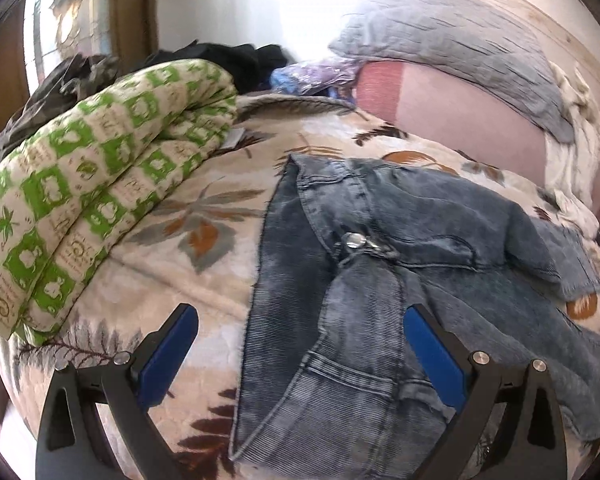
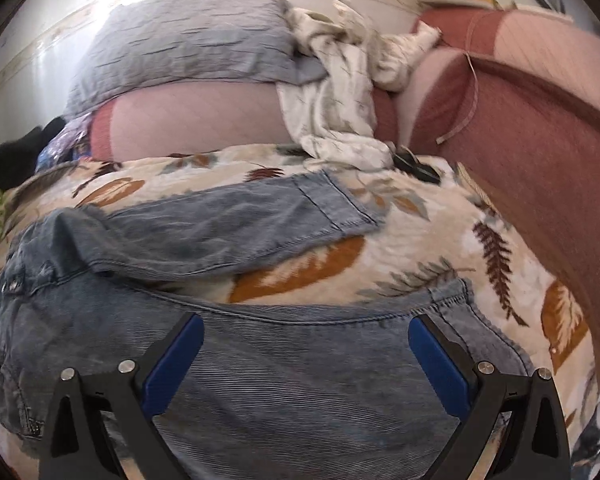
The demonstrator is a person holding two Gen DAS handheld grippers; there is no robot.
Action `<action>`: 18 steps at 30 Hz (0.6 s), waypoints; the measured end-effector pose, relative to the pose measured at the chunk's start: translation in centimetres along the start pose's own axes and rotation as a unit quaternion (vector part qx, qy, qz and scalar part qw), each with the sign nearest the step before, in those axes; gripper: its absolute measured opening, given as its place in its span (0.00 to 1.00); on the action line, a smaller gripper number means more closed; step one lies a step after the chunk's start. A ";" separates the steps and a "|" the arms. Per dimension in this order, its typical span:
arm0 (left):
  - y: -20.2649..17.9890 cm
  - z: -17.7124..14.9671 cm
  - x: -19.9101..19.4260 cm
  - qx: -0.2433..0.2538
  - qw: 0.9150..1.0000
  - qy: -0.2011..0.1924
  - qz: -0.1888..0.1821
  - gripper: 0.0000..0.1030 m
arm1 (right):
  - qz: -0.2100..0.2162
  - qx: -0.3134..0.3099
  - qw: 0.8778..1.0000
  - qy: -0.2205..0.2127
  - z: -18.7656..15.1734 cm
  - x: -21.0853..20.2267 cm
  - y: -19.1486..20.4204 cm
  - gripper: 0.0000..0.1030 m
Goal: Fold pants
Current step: 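Lower the right gripper onto the jeans edge and close it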
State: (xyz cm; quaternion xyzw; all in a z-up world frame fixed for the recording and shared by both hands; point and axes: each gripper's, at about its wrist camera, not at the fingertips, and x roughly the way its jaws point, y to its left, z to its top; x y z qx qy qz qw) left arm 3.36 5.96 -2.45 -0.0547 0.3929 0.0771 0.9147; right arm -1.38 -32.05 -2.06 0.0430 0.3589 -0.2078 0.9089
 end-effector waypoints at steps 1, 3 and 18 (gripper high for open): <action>0.2 0.1 0.1 -0.003 1.000 0.001 0.002 0.99 | 0.003 0.010 1.000 0.003 0.0 0.1 -0.8 1.00; 0.4 0.5 0.4 -0.008 1.000 0.000 0.009 0.99 | 0.004 0.028 1.000 0.004 0.0 0.3 -2.1 1.00; 1.5 7.8 4.6 -0.062 0.994 -0.029 0.087 0.99 | 0.021 0.118 0.992 0.031 1.4 3.4 -6.8 1.00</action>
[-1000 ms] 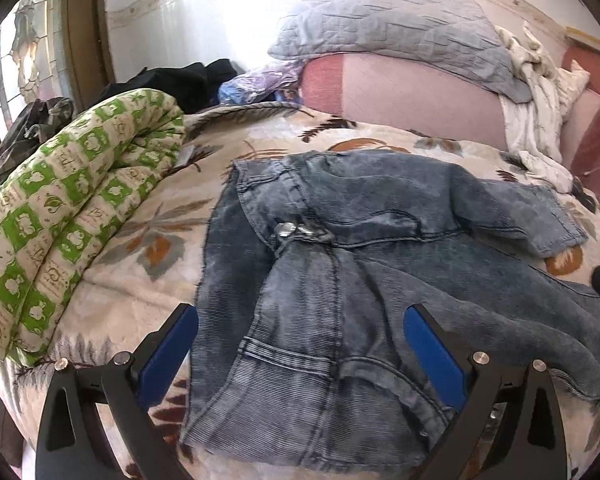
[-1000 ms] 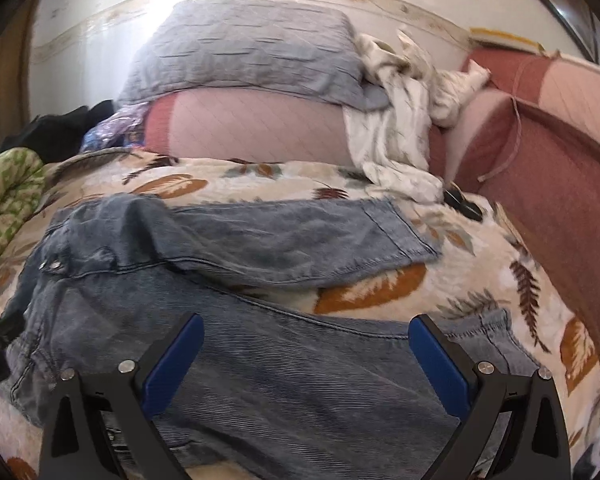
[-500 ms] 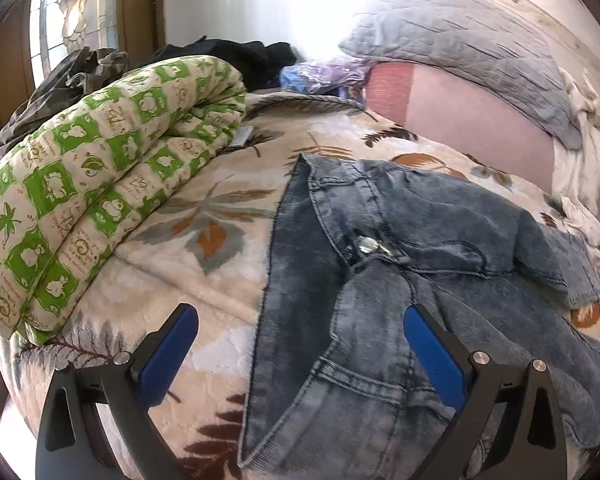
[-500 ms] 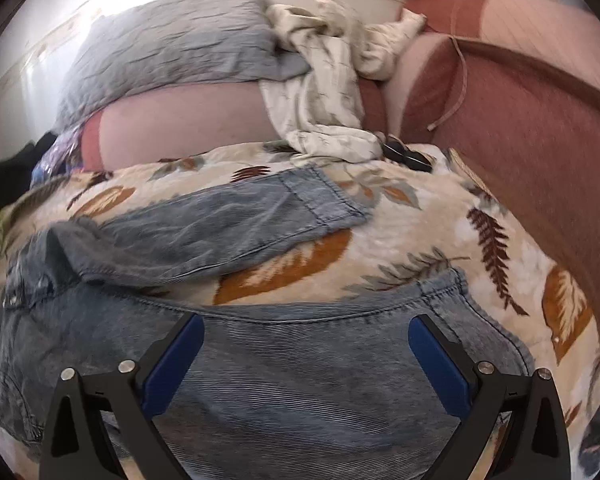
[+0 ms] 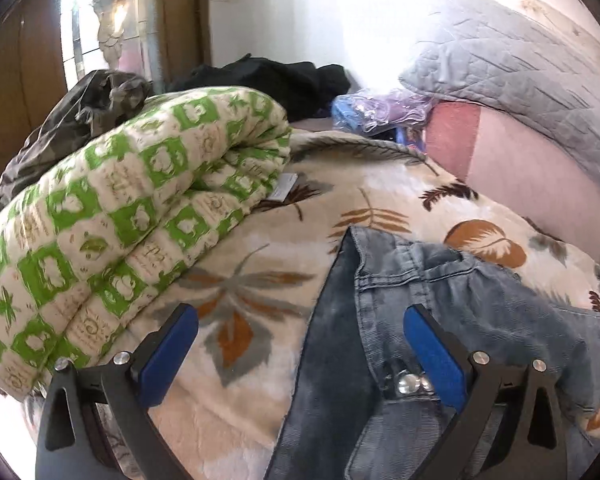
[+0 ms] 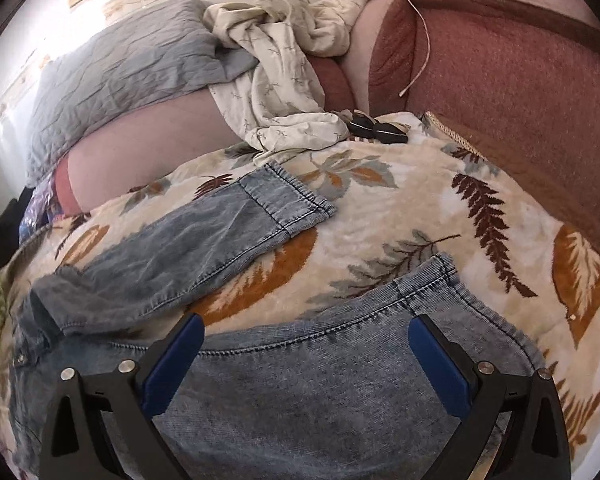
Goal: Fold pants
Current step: 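Lower the right gripper onto the jeans edge and close it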
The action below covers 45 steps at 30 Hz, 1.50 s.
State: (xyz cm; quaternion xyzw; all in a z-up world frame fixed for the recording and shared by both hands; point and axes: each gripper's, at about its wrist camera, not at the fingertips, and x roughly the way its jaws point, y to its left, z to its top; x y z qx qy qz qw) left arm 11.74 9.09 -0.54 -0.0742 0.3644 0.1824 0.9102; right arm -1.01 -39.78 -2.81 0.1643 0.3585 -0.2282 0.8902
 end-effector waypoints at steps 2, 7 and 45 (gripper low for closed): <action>-0.2 -0.6 0.8 -0.005 1.000 0.026 -0.014 0.99 | -0.004 -0.001 1.000 0.001 0.1 0.3 0.0 1.00; -2.3 0.1 0.6 0.072 0.997 0.023 -0.021 0.99 | 0.021 -0.005 1.000 0.006 1.8 2.1 0.0 1.00; -0.7 5.9 10.9 0.054 0.995 0.052 -0.060 0.99 | 0.016 -0.080 0.981 0.177 19.0 28.5 5.6 0.55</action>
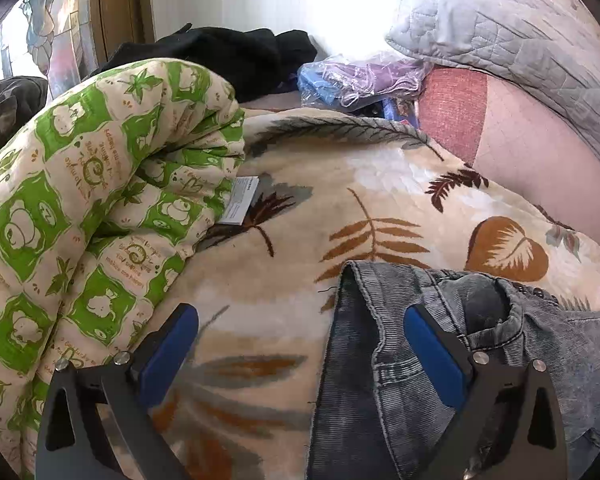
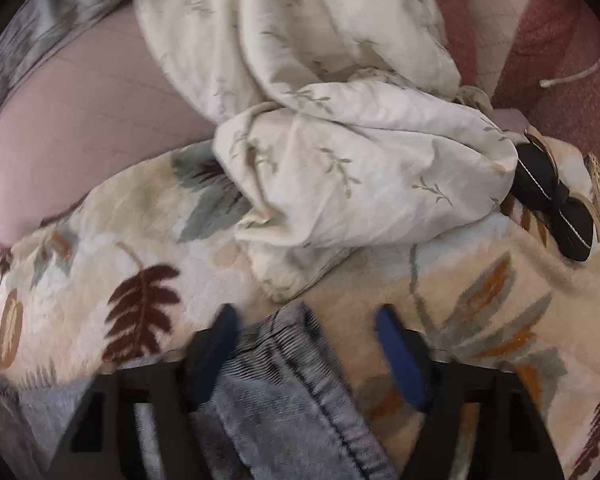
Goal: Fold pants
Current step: 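Lower the right gripper onto the jeans edge and close it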
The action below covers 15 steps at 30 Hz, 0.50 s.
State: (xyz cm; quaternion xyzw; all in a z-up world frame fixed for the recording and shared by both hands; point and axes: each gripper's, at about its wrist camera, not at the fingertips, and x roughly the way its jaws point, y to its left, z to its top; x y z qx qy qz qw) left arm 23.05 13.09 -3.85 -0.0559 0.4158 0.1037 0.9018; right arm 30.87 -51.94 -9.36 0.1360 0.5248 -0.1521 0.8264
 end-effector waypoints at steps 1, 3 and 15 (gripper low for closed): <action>0.2 0.0 0.0 -0.003 1.000 0.001 -0.001 0.99 | 0.009 -0.007 1.000 0.003 -0.1 -0.3 0.2 0.40; 0.5 -0.1 0.0 -0.011 1.000 0.004 -0.005 0.99 | 0.017 -0.012 1.000 0.011 -0.5 -1.1 0.7 0.31; 2.2 0.4 -1.3 -0.030 0.999 -0.002 -0.031 0.99 | 0.082 0.053 0.992 -0.086 -4.4 -10.9 -0.5 0.18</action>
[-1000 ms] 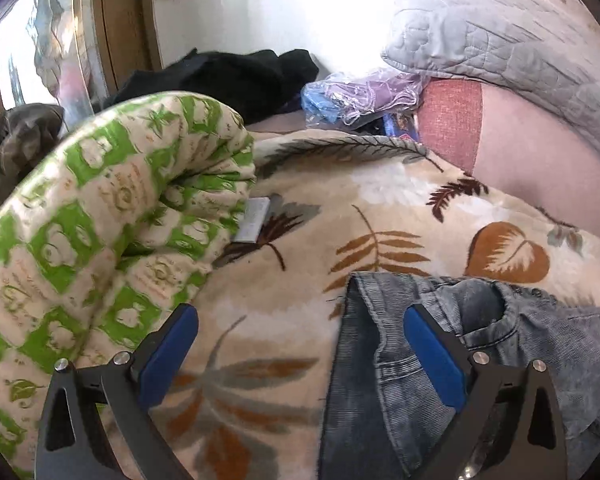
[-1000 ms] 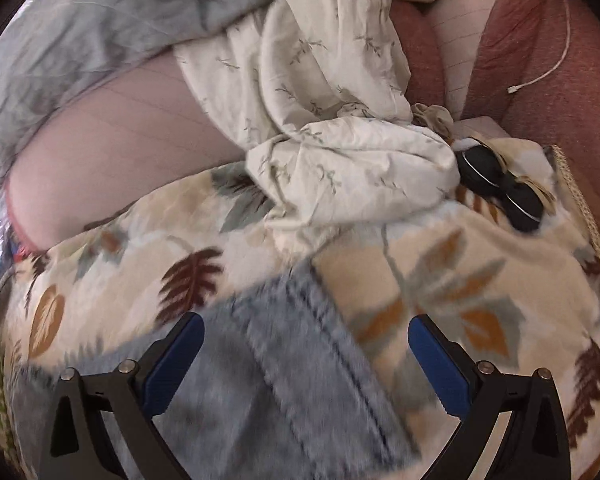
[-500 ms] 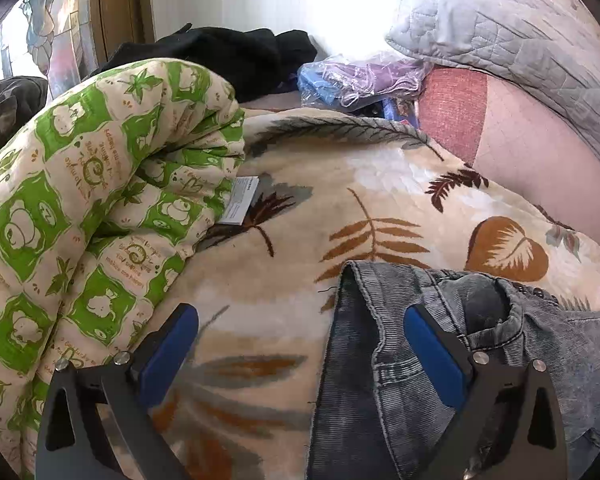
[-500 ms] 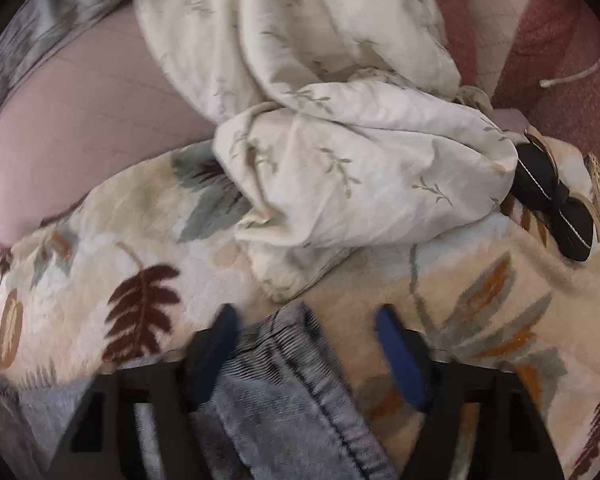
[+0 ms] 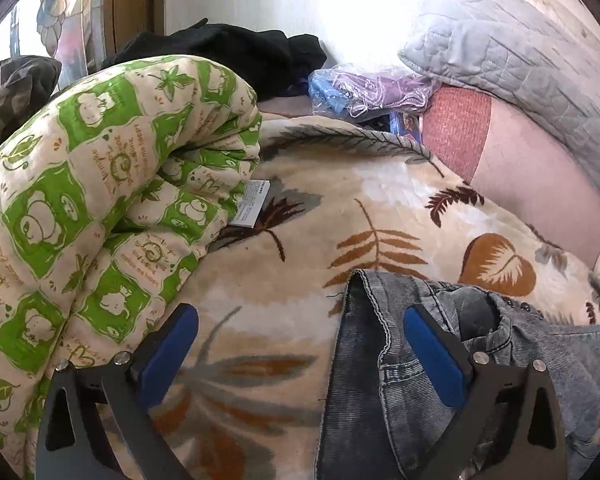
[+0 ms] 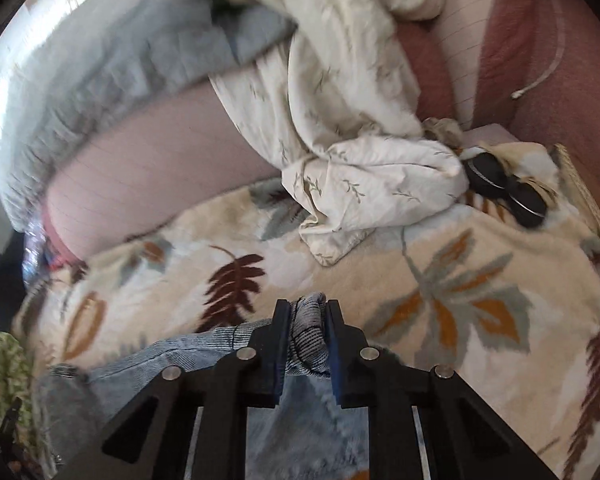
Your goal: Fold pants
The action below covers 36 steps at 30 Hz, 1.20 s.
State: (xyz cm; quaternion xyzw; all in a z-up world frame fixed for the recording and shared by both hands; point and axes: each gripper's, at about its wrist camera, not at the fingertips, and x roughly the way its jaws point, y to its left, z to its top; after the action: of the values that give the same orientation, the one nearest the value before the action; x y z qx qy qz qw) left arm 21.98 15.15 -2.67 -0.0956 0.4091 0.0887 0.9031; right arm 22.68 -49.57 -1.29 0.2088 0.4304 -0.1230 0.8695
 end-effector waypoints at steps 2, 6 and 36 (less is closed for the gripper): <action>0.7 0.3 -0.2 -0.008 1.000 0.001 -0.007 0.99 | 0.015 0.016 1.000 -0.015 -1.0 -2.0 -0.6 0.18; 2.1 0.7 -0.1 -0.039 0.999 0.010 -0.022 0.99 | 0.053 0.064 0.995 -0.047 -6.1 -5.2 -2.0 0.18; -3.0 1.8 7.7 -0.052 0.978 0.128 -0.154 0.15 | 0.085 0.114 0.989 -0.047 -11.1 -3.6 -3.8 0.18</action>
State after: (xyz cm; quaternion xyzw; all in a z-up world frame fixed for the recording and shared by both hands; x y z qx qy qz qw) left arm 29.04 13.29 -7.00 -0.2148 0.4965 -0.0430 0.8399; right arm 11.29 -47.57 -5.35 0.3366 0.3530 -0.1061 0.8665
